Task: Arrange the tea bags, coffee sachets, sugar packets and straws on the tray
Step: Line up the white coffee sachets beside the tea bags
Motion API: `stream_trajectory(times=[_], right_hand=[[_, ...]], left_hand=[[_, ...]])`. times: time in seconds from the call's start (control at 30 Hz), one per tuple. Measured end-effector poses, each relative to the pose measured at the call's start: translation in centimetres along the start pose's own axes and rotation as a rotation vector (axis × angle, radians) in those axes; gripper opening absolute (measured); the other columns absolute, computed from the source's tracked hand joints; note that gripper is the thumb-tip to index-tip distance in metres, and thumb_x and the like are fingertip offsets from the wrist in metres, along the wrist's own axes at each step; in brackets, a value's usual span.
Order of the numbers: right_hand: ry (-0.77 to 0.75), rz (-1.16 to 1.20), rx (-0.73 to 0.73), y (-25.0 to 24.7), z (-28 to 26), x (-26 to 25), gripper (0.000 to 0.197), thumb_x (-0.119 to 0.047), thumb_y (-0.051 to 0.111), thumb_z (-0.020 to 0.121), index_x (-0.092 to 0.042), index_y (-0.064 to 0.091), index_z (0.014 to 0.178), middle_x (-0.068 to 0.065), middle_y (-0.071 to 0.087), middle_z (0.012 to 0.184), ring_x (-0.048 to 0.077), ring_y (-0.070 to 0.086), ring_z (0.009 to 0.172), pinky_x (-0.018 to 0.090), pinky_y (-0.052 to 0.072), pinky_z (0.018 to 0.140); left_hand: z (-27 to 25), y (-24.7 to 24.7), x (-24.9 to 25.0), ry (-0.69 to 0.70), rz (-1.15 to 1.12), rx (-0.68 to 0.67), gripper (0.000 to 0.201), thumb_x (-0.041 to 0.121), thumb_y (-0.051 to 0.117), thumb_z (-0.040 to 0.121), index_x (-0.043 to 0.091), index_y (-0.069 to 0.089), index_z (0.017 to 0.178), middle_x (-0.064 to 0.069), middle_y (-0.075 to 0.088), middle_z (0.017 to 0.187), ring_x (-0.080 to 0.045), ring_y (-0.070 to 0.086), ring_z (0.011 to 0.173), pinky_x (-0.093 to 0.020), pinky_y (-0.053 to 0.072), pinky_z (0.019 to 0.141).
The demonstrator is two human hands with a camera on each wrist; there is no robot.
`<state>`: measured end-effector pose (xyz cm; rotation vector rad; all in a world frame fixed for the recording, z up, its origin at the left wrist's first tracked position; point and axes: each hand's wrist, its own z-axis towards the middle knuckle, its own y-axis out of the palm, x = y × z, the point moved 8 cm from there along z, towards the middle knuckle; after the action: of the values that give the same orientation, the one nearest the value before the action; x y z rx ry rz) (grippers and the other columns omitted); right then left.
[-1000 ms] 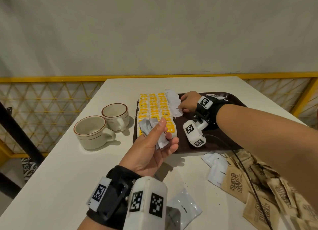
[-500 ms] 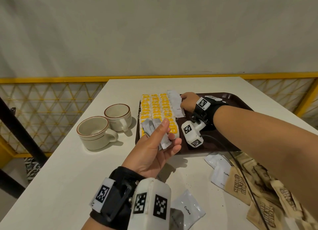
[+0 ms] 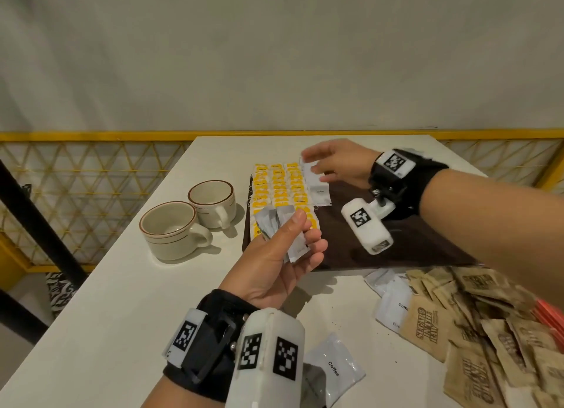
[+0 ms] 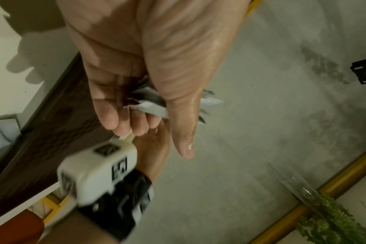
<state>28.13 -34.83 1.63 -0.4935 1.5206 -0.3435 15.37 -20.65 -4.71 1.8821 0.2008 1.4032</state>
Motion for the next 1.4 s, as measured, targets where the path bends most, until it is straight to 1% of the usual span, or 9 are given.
stream_trajectory(times=[0.17,0.27,0.4,0.57,0.67,0.77,0.9,1.17,1.4], right_hand=[[-0.237,-0.282,-0.54,5.3,-8.5,-6.7,0.029,-0.005,0.068,0.086,-0.022,0.066,0.108,-0.004,0.07,0.107,0.01,0.064,0.1,0.018,0.05,0.088],[-0.349,-0.46,-0.434,5.6,-10.3,-7.6,0.024,-0.015,0.074,0.082,-0.024,0.067,0.103,-0.011,0.067,0.099,0.011,0.064,0.098,0.014,0.049,0.081],[-0.358,-0.438,-0.319,4.8,-10.9,-7.5,0.022,-0.02,0.078,0.079,-0.016,0.069,0.099,-0.003,0.068,0.096,0.015,0.064,0.094,0.025,0.053,0.082],[-0.25,-0.451,-0.376,5.2,-11.2,-5.5,0.024,-0.023,0.076,0.08,-0.01,0.068,0.099,0.008,0.069,0.095,0.019,0.063,0.088,0.032,0.05,0.085],[-0.176,-0.02,-0.366,3.9,-11.4,-5.3,0.013,-0.003,0.068,0.083,-0.005,0.061,0.094,0.007,0.066,0.092,0.018,0.063,0.087,0.033,0.053,0.088],[-0.09,0.342,-0.272,0.9,-10.6,-4.6,0.012,0.003,0.058,0.087,-0.006,0.056,0.094,0.008,0.066,0.092,0.02,0.067,0.086,0.041,0.056,0.088],[-0.019,0.462,-0.183,-1.2,-8.7,-2.8,0.011,0.003,0.053,0.092,-0.007,0.054,0.097,0.011,0.066,0.089,0.021,0.07,0.08,0.037,0.06,0.077],[0.214,0.075,-0.016,-3.1,-3.4,3.8,0.019,0.006,0.052,0.093,-0.011,0.058,0.089,0.013,0.059,0.095,0.025,0.062,0.086,0.036,0.059,0.073],[0.288,-0.073,-0.022,-2.6,-0.7,6.7,0.019,0.006,0.055,0.092,-0.012,0.062,0.095,0.015,0.062,0.097,0.022,0.062,0.082,0.03,0.057,0.069]], left_hand=[[-0.2,0.1,-0.2,-0.024,0.055,0.001,0.047,0.042,0.072,0.054,0.009,0.064,0.086,-0.005,0.065,0.072,-0.016,0.065,0.067,-0.023,0.056,0.063],[-0.3,0.2,-0.4,-0.056,0.059,-0.025,0.065,0.051,0.08,0.048,0.008,0.064,0.094,-0.006,0.065,0.078,-0.015,0.067,0.069,-0.023,0.057,0.062],[-0.1,0.2,-0.8,-0.1,0.034,-0.07,0.091,0.061,0.088,0.026,0.008,0.065,0.097,-0.006,0.069,0.08,-0.013,0.068,0.067,-0.021,0.056,0.057],[-0.6,0.8,-0.5,-0.111,0.094,-0.09,0.072,0.069,0.058,0.05,0.01,0.073,0.09,-0.007,0.071,0.082,-0.011,0.067,0.065,-0.019,0.057,0.056],[-0.2,-0.1,1.2,0.017,0.028,0.044,0.061,0.059,0.056,0.068,0.011,0.066,0.103,-0.01,0.07,0.09,-0.016,0.069,0.071,-0.022,0.058,0.059],[0.6,-0.7,4.4,0.141,0.087,0.14,0.027,0.034,0.059,0.088,0.008,0.062,0.092,-0.008,0.067,0.08,-0.015,0.068,0.068,-0.021,0.057,0.06],[3.5,1.7,7.3,0.178,0.425,0.108,0.013,0.013,0.059,0.092,0.006,0.059,0.081,-0.007,0.06,0.071,-0.013,0.063,0.058,-0.02,0.054,0.056],[14.1,2.1,8.6,0.061,1.406,0.079,0.022,0.02,0.062,0.09,-0.001,0.066,0.094,-0.011,0.066,0.082,-0.018,0.049,0.062,-0.024,0.043,0.056],[18.9,2.9,6.6,-0.002,1.991,-0.077,0.037,0.033,0.06,0.091,0.003,0.065,0.112,-0.015,0.064,0.109,-0.027,0.058,0.092,-0.026,0.04,0.07]])
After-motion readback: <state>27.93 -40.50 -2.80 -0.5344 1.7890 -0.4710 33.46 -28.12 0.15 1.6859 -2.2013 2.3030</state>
